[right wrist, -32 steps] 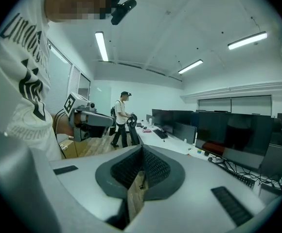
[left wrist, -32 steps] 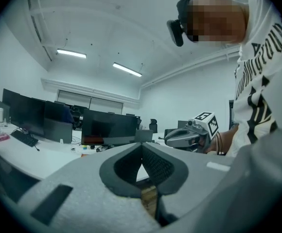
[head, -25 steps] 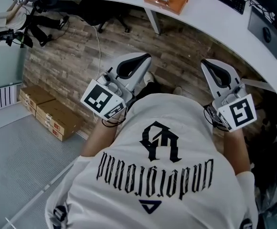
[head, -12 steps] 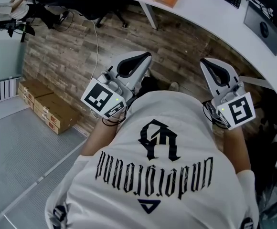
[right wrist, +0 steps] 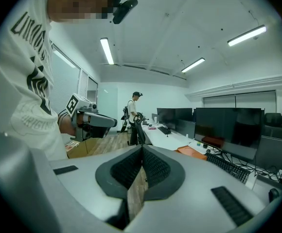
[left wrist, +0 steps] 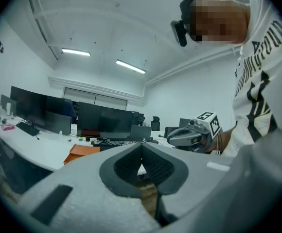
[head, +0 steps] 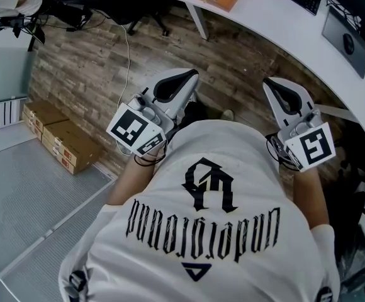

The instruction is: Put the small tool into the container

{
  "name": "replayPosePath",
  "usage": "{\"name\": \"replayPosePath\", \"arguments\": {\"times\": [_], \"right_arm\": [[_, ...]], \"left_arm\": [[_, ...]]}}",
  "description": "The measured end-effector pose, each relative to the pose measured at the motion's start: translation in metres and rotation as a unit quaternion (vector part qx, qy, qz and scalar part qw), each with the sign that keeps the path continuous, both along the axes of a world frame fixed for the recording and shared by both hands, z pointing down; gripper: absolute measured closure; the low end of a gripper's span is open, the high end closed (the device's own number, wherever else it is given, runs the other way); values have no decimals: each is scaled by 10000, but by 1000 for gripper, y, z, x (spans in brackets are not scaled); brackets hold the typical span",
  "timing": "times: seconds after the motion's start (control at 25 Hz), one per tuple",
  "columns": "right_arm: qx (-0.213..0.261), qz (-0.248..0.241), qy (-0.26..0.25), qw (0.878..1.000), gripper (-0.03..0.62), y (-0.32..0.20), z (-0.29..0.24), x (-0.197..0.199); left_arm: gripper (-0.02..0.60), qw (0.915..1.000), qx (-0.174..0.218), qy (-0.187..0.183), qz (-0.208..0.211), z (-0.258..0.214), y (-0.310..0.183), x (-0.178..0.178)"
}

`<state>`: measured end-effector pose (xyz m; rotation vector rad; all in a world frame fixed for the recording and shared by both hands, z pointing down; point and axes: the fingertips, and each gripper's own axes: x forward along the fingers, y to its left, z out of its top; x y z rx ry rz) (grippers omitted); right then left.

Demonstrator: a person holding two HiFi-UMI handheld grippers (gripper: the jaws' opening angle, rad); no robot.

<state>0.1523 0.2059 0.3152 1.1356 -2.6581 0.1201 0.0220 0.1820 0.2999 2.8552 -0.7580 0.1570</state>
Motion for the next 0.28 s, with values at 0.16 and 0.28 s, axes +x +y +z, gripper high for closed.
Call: {"name": "replayPosePath", "arguments": {"times": [0.16, 0.28], "right_arm": [[-47, -1, 40, 10000, 579, -4, 3, -2], [-61, 6, 37, 10000, 579, -9, 5, -4]], "left_arm": [[568, 10000, -3, 10, 20, 0, -6, -2], [568, 10000, -14, 25, 21, 1, -11, -4]]}}
